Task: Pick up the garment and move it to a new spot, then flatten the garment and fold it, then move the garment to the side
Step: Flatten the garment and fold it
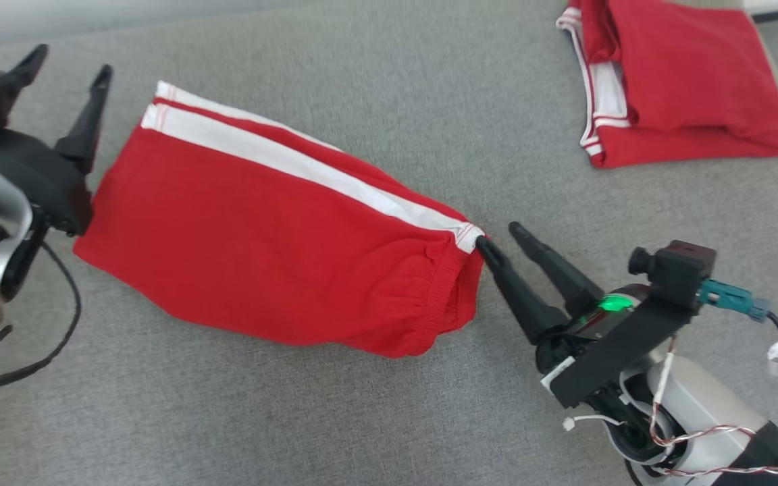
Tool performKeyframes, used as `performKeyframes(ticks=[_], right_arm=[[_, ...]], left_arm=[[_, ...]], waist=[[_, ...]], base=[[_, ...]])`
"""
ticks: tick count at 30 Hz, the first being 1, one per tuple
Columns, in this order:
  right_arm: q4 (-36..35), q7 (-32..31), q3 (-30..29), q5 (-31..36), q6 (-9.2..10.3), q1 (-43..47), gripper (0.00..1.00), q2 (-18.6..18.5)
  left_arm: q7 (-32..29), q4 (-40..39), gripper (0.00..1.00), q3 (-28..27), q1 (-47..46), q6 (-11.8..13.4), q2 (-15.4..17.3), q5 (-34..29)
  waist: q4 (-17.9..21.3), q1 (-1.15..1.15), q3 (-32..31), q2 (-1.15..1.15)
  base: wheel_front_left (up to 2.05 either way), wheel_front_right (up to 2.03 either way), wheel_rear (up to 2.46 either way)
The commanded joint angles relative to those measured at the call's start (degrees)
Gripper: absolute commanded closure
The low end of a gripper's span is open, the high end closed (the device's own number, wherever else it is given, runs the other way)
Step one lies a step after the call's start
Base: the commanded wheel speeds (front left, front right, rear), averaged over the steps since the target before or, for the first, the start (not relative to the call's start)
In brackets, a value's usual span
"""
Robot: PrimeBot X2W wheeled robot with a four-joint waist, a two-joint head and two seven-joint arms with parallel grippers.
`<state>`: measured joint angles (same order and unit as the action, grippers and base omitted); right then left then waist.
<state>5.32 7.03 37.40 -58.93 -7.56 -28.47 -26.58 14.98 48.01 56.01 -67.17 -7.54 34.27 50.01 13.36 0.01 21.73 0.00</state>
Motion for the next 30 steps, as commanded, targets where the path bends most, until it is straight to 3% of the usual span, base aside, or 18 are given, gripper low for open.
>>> performKeyframes(ticks=[1, 8, 19, 24, 25, 30], right_arm=[[-0.3, 0.0, -1.0, 1.1, 0.12, 1.1, 0.0, 0.0], [-0.5, 2.3, -6.4, 5.6, 0.13, 3.7, 0.0, 2.2], [1.4, 7.4, -17.2, 16.6, 0.13, 8.1, 0.0, 7.8], [1.5, 8.1, -21.5, 20.7, 0.13, 10.1, 0.0, 11.0], [0.5, 8.2, -24.2, 22.9, 0.12, 11.0, 0.0, 13.0], [-2.8, 8.2, -28.5, 31.3, 0.13, 14.5, 0.0, 16.9]], left_arm=[[0.2, -0.5, 0.0, -1.1, 1.9, 0.2, 0.6, -0.1], [0.2, -3.2, 0.0, -8.6, 7.6, 0.4, 1.6, -3.1], [0.2, -13.3, 0.0, -24.3, 19.3, 3.8, 0.4, -11.9], [0.2, -14.3, 0.0, -27.4, 23.5, 3.6, -1.5, -13.9], [0.2, -13.3, 0.0, -27.8, 25.3, 3.1, -2.6, -14.1], [0.2, -8.6, 0.0, -26.5, 26.4, 1.9, -4.9, -14.5]], waist=[[-0.4, -0.01, -2.2, 0.0], [-0.5, -0.01, -5.0, 0.0], [-0.5, -0.01, -5.9, 0.0], [-0.4, -0.01, -6.0, 0.0], [-0.2, -0.01, -6.0, 0.0], [0.2, -0.01, -6.2, 0.0]], base=[[0.0, 0.0, 0.0], [0.0, 0.0, 0.0], [0.0, 0.0, 0.0], [0.0, 0.0, 0.0], [0.0, 0.0, 0.0], [0.0, 0.0, 0.0]])
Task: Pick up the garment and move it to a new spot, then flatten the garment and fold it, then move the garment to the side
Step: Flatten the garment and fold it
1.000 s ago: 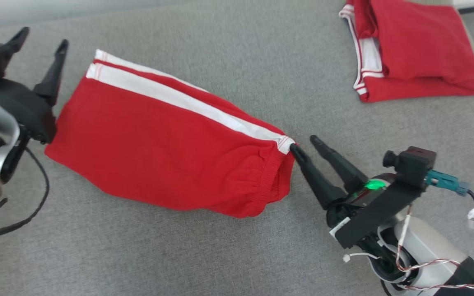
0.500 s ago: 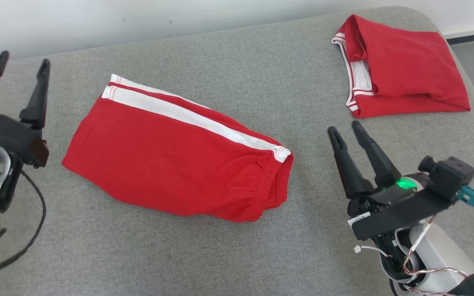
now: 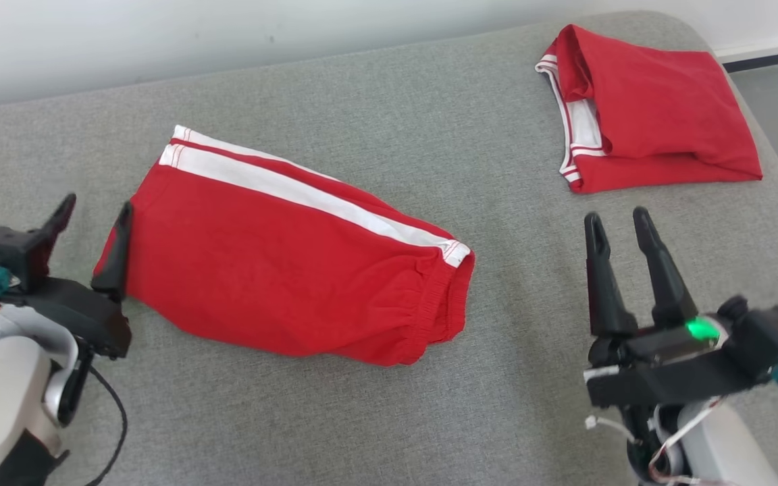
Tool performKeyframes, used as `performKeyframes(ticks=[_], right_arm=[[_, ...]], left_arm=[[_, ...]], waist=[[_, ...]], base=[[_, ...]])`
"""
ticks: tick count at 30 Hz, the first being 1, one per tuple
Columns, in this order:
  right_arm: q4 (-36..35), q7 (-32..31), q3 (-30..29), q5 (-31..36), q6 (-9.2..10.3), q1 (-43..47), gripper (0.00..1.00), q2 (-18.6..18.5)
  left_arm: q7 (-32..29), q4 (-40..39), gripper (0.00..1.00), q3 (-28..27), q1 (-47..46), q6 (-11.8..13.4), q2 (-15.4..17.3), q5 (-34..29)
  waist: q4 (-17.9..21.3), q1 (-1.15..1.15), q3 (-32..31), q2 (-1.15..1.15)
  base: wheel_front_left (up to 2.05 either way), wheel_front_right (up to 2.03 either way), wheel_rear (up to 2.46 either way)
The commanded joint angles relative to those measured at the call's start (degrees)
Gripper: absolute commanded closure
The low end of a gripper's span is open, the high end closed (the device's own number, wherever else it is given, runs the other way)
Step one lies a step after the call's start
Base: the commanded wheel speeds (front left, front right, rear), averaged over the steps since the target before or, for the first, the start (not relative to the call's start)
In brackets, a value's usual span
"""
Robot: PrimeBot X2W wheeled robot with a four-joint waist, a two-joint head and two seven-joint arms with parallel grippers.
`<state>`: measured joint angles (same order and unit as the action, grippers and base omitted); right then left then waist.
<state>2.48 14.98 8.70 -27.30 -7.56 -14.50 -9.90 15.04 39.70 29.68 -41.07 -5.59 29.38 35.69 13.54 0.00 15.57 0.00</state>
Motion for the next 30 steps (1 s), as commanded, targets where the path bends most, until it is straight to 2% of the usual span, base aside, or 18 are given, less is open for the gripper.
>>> performKeyframes(ticks=[1, 6, 15, 28, 29, 30], right_arm=[[-0.6, 0.2, -0.4, 1.3, 0.13, 1.1, 0.0, 1.0], [-2.5, 0.2, -0.9, 8.6, 0.13, 3.8, 0.0, 2.8], [-1.5, 0.3, -0.2, 11.4, 0.13, 5.2, 0.0, 5.4], [1.5, 0.3, 2.5, 12.3, 0.13, 4.5, 0.0, 6.6], [1.7, 0.3, 2.6, 12.3, 0.13, 4.5, 0.0, 6.6], [1.8, 0.3, 2.7, 12.3, 0.13, 4.4, 0.0, 6.7]], left_arm=[[0.1, 0.6, 0.0, 0.0, 0.2, -0.3, -0.5, -0.2], [-0.3, 5.8, 0.0, 1.9, -1.4, -1.2, -2.0, 0.4], [-4.2, 12.2, 0.0, 6.5, -5.0, -1.8, -2.1, 2.2], [-17.1, 9.8, 0.0, 15.3, -7.6, -1.8, 2.0, 14.2], [-17.9, 9.4, 0.56, 15.8, -7.6, -1.8, 2.1, 15.3], [-18.0, 9.0, 0.88, 16.2, -7.6, -1.8, 2.5, 16.1]], waist=[[0.1, 0.0, 0.0, 0.0], [0.6, 0.0, 0.1, 0.0], [1.8, 0.0, 1.1, 0.0], [3.2, 0.0, 2.0, 0.0], [3.3, 0.0, 2.0, 0.0], [3.3, 0.0, 1.9, 0.0]], base=[[0.0, 0.0, 0.0], [0.0, 0.0, 0.0], [0.0, 0.0, 0.0], [0.0, 0.0, 0.0], [0.0, 0.0, 0.0], [0.0, 0.0, 0.0]])
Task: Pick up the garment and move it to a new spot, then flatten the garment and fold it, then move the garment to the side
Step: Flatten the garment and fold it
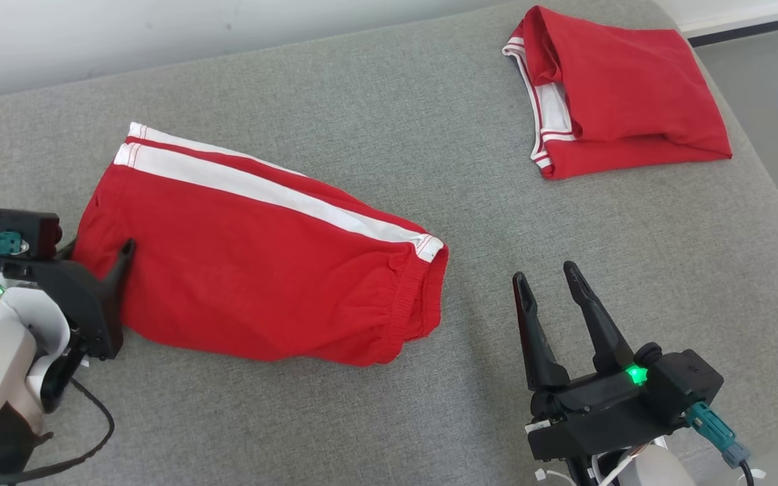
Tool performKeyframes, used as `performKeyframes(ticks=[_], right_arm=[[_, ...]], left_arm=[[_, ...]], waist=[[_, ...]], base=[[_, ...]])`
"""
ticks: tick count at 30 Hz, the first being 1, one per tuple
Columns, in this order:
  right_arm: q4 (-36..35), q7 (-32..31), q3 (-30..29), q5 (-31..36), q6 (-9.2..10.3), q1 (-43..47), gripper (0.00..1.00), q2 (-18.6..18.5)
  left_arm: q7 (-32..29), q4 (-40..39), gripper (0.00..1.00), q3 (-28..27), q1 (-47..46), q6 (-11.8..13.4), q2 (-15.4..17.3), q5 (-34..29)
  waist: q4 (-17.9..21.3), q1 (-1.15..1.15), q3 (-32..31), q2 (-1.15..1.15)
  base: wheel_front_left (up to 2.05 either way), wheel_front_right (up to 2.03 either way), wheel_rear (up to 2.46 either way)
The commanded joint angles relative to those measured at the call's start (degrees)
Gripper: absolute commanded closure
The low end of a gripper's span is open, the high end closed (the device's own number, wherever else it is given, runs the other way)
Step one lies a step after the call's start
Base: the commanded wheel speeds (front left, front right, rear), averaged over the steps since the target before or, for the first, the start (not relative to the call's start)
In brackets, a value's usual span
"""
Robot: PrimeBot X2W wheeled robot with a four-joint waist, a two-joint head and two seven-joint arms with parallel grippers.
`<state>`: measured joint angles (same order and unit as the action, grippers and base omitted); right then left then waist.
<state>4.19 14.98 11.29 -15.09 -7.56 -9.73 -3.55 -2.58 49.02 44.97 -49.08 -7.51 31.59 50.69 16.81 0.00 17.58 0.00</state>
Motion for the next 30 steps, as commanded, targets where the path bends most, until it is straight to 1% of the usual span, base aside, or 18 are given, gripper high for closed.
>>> performKeyframes(ticks=[1, 6, 12, 18, 20, 25, 30], right_arm=[[0.3, 0.3, 0.1, 0.2, 0.13, -0.3, 0.0, 0.3], [1.2, 0.3, 0.1, 0.3, 0.13, 0.3, 0.0, 0.4], [2.2, 0.3, -0.2, 0.3, 0.13, 1.7, 0.0, 0.3], [3.0, 0.3, -1.1, 0.3, 0.13, 3.3, 0.0, -0.1], [3.1, 0.3, -1.5, 0.3, 0.13, 4.1, 0.0, -0.2], [3.8, 0.3, -2.3, 0.0, 0.13, 5.6, 0.0, -0.1], [4.2, 0.3, -3.3, -0.1, 0.13, 7.1, 0.0, -0.1]], left_arm=[[-0.3, -0.5, 1.0, 1.1, 0.4, 0.1, 0.6, 1.5], [1.0, -1.1, 1.0, 2.7, 1.4, 0.1, 1.3, 3.3], [5.3, -1.8, 1.0, 3.7, 3.4, 0.1, 1.4, 4.4], [8.8, -3.2, 1.0, 3.4, 7.3, 0.5, 0.3, 5.4], [9.7, -4.4, 1.0, 3.2, 8.9, 1.2, -0.1, 5.9], [11.3, -8.9, 1.0, 2.8, 14.0, 4.1, -0.9, 7.4], [12.4, -14.1, 1.0, 2.5, 19.2, 7.0, -0.9, 8.6]], waist=[[0.0, 0.0, -0.3, 0.0], [-0.4, 0.0, -1.4, 0.0], [-2.0, 0.0, -4.1, 0.0], [-4.4, 0.0, -7.0, 0.0], [-5.2, 0.0, -7.8, 0.0], [-7.0, 0.0, -9.0, 0.0], [-8.5, 0.0, -9.5, 0.0]], base=[[0.0, 0.0, 0.0], [0.0, 0.0, 0.0], [0.0, 0.0, 0.0], [0.0, 0.0, 0.0], [0.0, 0.0, 0.0], [0.0, 0.0, 0.0], [0.0, 0.0, 0.0]])
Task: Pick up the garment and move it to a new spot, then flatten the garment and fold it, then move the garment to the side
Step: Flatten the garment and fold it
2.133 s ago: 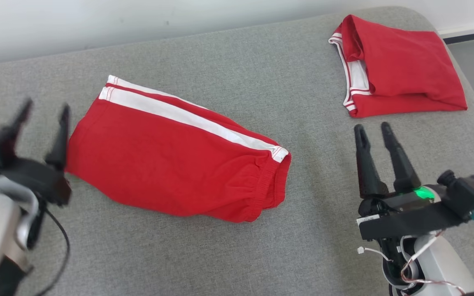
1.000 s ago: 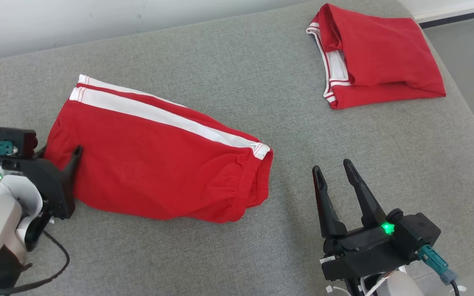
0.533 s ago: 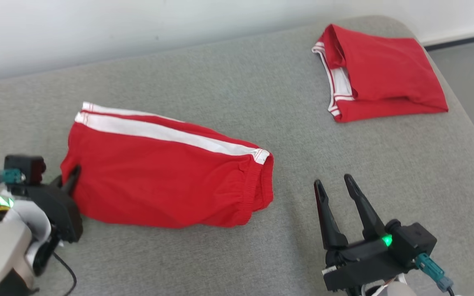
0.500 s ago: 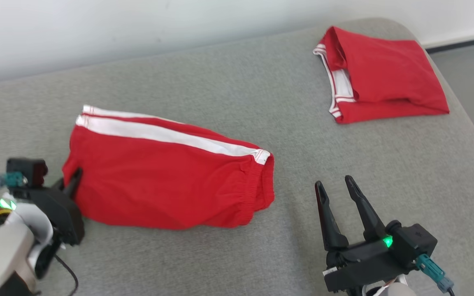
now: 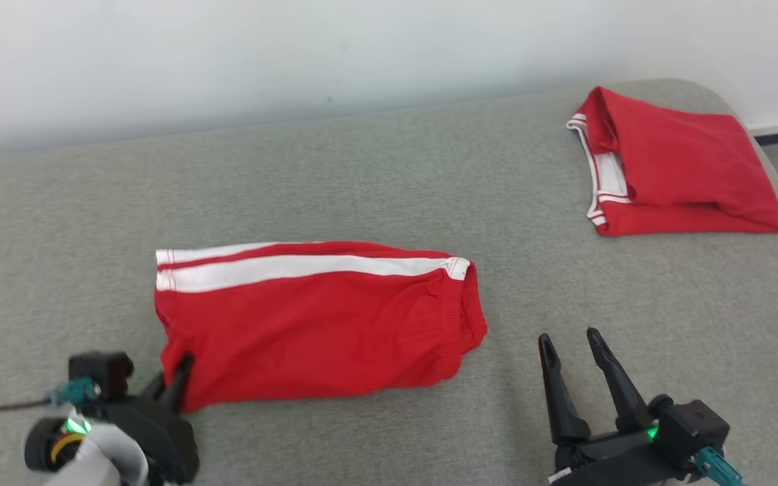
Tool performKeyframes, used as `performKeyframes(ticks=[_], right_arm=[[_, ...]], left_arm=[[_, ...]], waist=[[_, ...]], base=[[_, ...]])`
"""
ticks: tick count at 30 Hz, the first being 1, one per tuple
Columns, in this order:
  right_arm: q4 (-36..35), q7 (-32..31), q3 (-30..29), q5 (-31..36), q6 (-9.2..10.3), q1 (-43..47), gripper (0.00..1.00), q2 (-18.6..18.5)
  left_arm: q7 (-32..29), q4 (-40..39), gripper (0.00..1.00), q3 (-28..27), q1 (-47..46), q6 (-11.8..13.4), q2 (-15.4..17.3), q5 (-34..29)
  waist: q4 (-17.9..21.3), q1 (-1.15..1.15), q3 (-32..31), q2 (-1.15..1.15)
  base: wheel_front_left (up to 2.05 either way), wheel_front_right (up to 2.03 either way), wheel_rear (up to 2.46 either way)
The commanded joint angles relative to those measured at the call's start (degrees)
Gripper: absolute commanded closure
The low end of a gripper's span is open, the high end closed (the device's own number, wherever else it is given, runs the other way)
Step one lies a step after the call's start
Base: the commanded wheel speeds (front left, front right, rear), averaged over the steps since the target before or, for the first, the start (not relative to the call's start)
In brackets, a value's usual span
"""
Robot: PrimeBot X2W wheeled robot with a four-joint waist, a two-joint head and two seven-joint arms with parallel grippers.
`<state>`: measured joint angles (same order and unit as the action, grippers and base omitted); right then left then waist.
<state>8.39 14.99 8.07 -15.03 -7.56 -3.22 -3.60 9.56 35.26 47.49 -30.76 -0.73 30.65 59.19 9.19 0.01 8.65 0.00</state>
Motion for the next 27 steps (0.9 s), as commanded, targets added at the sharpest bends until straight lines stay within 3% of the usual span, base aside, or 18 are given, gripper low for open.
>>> performKeyframes(ticks=[1, 5, 6, 8, 12, 16, 21, 27], right_arm=[[0.1, 0.3, -0.4, -0.2, 0.13, 0.8, 0.0, 0.0], [0.2, 0.3, -1.2, 0.0, 0.13, 1.7, 0.0, 0.0], [0.4, 0.3, -1.1, 0.2, 0.13, 1.9, 0.0, 0.0], [0.7, 0.3, -1.1, 0.3, 0.13, 1.7, 0.0, -0.2], [1.3, 0.3, -0.9, 0.4, 0.13, 1.0, 0.0, -0.6], [1.5, 0.3, -1.5, 0.6, 0.13, 0.8, 0.0, -0.7], [1.7, 0.3, -2.5, 0.8, 0.13, 0.6, 0.0, -0.8], [2.0, 0.3, -3.6, 1.4, 0.13, 0.6, 0.0, -0.7]], left_arm=[[0.5, -1.3, 1.0, -0.1, 1.8, 0.7, 0.0, 0.3], [1.0, -4.3, 1.0, 0.1, 4.0, 2.0, 0.5, 0.4], [1.9, -5.0, 0.78, -0.1, 4.2, 2.7, 0.7, -0.4], [3.1, -5.5, 0.0, -0.7, 4.5, 3.1, 0.3, -0.7], [5.3, -6.4, 0.0, -3.6, 5.7, 4.2, -1.0, -2.0], [5.6, -9.7, 0.0, -10.0, 6.9, 6.4, -2.4, -7.3], [5.6, -19.0, 0.0, -24.5, 14.9, 8.2, -7.7, -20.8], [5.6, -27.3, 0.0, -36.9, 23.8, 6.1, -15.2, -34.2]], waist=[[-1.1, -0.01, -0.6, 0.0], [-2.1, -0.01, -0.5, 0.0], [-2.3, -0.01, -0.5, 0.0], [-2.5, -0.01, -0.7, 0.0], [-2.6, -0.01, -1.5, 0.0], [-3.2, -0.01, -1.8, 0.0], [-4.3, -0.01, -2.3, 0.0], [-6.0, -0.01, -2.4, 0.0]], base=[[0.0, 0.0, 0.0], [0.0, 0.0, 0.0], [0.0, 0.0, 0.0], [0.0, 0.0, 0.0], [0.0, 0.0, 0.0], [0.0, 0.0, 0.0], [0.0, 0.0, 0.0], [0.0, 0.0, 0.0]])
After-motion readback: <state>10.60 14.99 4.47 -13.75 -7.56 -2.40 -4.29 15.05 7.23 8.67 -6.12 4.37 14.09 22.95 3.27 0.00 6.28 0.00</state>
